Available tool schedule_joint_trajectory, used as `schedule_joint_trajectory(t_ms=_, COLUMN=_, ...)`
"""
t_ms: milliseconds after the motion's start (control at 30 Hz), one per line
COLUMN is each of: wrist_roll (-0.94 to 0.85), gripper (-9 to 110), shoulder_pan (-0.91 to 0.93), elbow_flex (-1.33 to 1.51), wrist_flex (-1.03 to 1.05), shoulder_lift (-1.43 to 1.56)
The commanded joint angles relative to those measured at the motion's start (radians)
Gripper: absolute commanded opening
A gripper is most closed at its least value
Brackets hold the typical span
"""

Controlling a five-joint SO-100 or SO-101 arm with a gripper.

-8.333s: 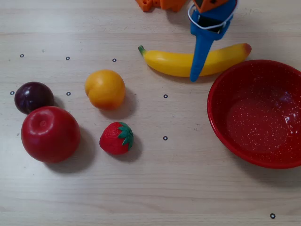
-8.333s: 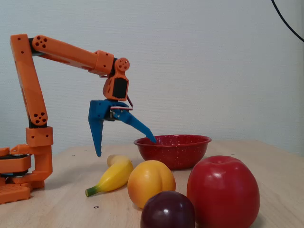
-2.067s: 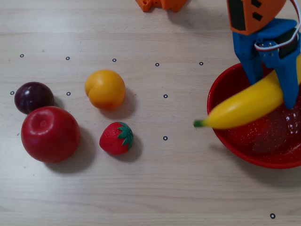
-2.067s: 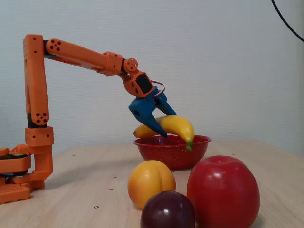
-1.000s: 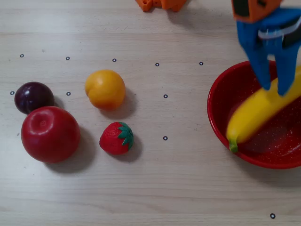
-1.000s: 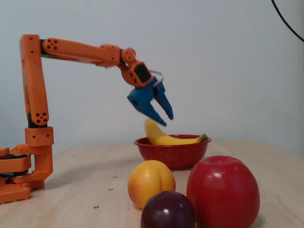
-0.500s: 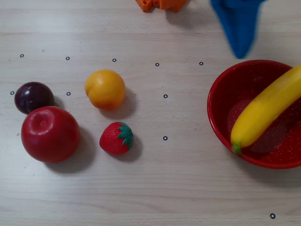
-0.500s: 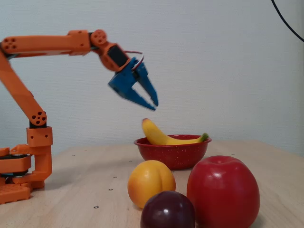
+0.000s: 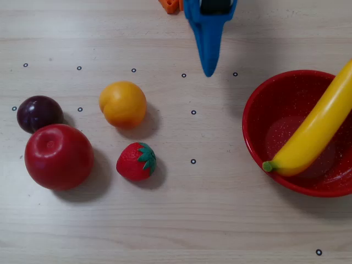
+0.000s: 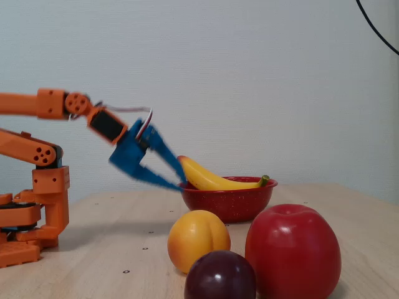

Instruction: Put the banana in the red bowl.

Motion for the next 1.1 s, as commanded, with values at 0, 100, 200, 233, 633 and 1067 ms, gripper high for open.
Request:
schedule_joint_trajectory(t_ms=0, wrist_roll=0.015, gripper=0, shoulder_pan=-0.021, elbow_flex=0.006, wrist_flex=-0.041, shoulder_lift=0.086)
schedule_joint_trajectory(t_ms=100, wrist_roll=0.002, gripper=0, shoulder_pan=-0.023, elbow_flex=0.103, wrist_flex=-0.043, shoulder_lift=0.204)
schedule_joint_trajectory(t_ms=200, wrist_roll=-0.012, gripper=0, shoulder_pan=-0.025, elbow_flex=0.181, wrist_flex=-0.034, shoulder_lift=0.299)
schedule_joint_trajectory(t_ms=233, wrist_roll=-0.021, gripper=0, shoulder_pan=-0.026, elbow_flex=0.204, wrist_flex=-0.032, shoulder_lift=0.327)
schedule_joint_trajectory(t_ms=633, wrist_roll=-0.184, gripper=0, shoulder_pan=-0.002, elbow_flex=0.298, wrist_flex=0.149, shoulder_lift=0.479)
schedule_joint_trajectory(t_ms=1067, wrist_roll=-0.291, gripper=0, shoulder_pan=0.008, elbow_flex=0.298, wrist_flex=0.281, shoulder_lift=0.479)
